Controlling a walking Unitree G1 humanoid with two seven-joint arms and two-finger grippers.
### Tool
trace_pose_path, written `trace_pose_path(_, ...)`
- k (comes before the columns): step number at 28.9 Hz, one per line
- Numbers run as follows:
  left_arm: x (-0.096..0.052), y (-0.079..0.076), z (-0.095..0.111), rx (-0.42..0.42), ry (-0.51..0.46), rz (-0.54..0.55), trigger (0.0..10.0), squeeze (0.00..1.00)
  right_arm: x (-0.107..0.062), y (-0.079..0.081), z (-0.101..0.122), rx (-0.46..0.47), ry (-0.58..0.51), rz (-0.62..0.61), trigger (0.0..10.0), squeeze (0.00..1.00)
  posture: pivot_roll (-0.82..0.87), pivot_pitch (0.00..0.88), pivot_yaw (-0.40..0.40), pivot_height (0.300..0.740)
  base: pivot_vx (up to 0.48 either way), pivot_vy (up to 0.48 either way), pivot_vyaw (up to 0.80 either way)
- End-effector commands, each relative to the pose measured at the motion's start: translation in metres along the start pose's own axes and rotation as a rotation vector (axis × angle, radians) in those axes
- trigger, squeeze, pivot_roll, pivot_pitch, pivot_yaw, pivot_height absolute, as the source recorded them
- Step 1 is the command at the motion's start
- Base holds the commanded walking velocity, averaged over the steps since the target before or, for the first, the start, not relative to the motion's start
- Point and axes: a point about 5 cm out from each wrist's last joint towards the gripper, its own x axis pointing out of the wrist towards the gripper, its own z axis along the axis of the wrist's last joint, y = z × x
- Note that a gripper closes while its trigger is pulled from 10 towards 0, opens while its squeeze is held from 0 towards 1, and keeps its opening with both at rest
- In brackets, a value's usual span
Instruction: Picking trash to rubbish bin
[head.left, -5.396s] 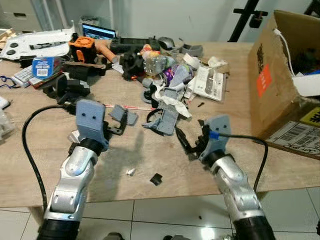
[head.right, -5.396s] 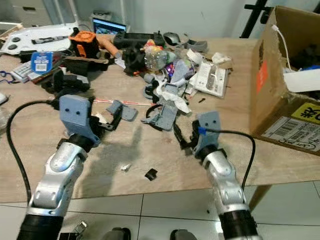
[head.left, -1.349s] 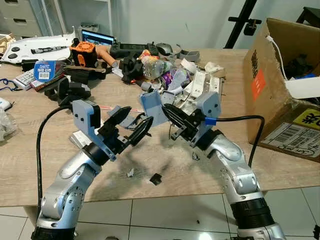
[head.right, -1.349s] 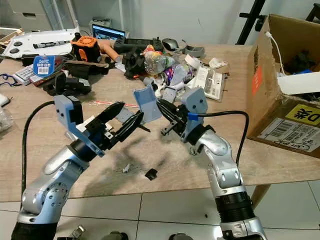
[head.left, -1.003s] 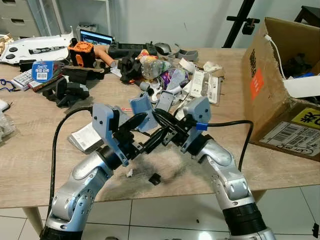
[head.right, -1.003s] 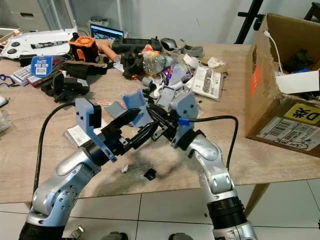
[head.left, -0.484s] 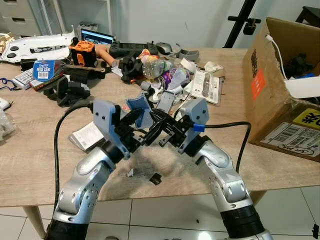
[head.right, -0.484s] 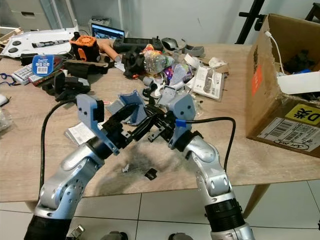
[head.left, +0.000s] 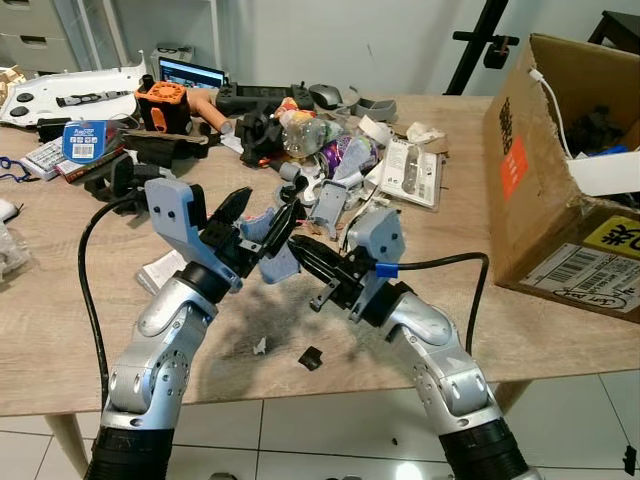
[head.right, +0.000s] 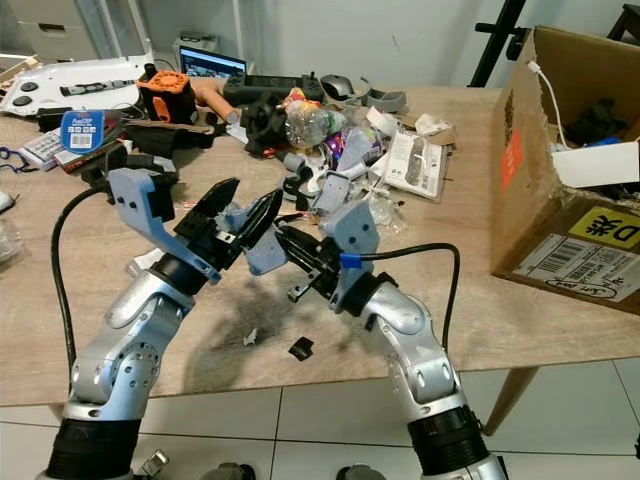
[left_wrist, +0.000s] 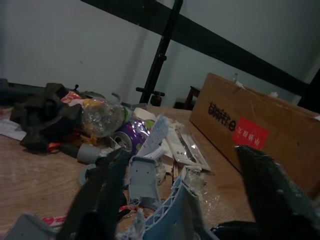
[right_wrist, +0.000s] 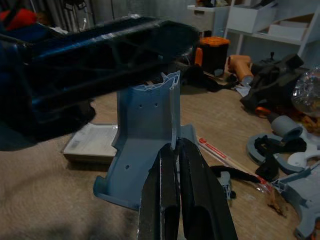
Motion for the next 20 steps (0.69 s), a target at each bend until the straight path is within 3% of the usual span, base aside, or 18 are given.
trace_pose_path(1, -0.001, -0.004, 0.0, -0.03, -0.016, -0.014, 0.0, 0.0, -0.004, -0.001, -0.002, -0.001, 0.009, -0.008, 0.0, 0.0, 0.02, 0.188, -0.053, 0.74, 0.0, 0.0, 0.0)
trace_pose_path(3, -0.001, -0.004, 0.0, -0.034, -0.01, -0.027, 0.0, 0.0, -0.003, -0.004, -0.001, -0.004, 0.007, -0.014, 0.0, 0.0, 0.01, 0.198, -0.055, 0.74, 0.0, 0.0, 0.0)
trace_pose_path(4, -0.002, -0.004, -0.001, -0.033, -0.003, -0.025, 0.9, 0.0, -0.003, -0.004, -0.001, -0.006, 0.007, -0.014, 0.0, 0.0, 0.02, 0.199, -0.052, 0.74, 0.0, 0.0, 0.0)
trace_pose_path(6, -0.003, -0.003, -0.001, -0.032, 0.001, -0.023, 0.9, 0.0, -0.003, -0.003, -0.001, -0.007, 0.007, -0.013, 0.0, 0.0, 0.02, 0.19, -0.05, 0.74, 0.0, 0.0, 0.0)
trace_pose_path(7, -0.004, -0.003, -0.001, -0.043, 0.005, -0.029, 10.0, 0.0, -0.004, -0.002, 0.0, -0.007, 0.002, -0.014, 0.0, 0.0, 0.01, 0.172, -0.047, 0.74, 0.0, 0.0, 0.0)
trace_pose_path(11, -0.008, 0.01, 0.0, -0.083, 0.009, -0.004, 10.0, 0.0, -0.003, -0.005, 0.003, -0.011, -0.007, -0.023, 0.0, 0.0, 0.01, 0.195, -0.052, 0.74, 0.0, 0.0, 0.0)
trace_pose_path(12, -0.011, 0.016, 0.004, -0.104, -0.012, 0.023, 10.0, 1.0, -0.005, -0.004, 0.003, -0.012, -0.006, -0.024, 0.0, 0.0, 0.01, 0.181, -0.047, 0.74, 0.0, 0.0, 0.0)
trace_pose_path(20, -0.021, 0.029, 0.011, -0.094, -0.009, 0.039, 10.0, 1.0, -0.005, -0.008, 0.007, -0.023, -0.028, -0.049, 0.0, 0.0, 0.02, 0.183, -0.049, 0.74, 0.0, 0.0, 0.0)
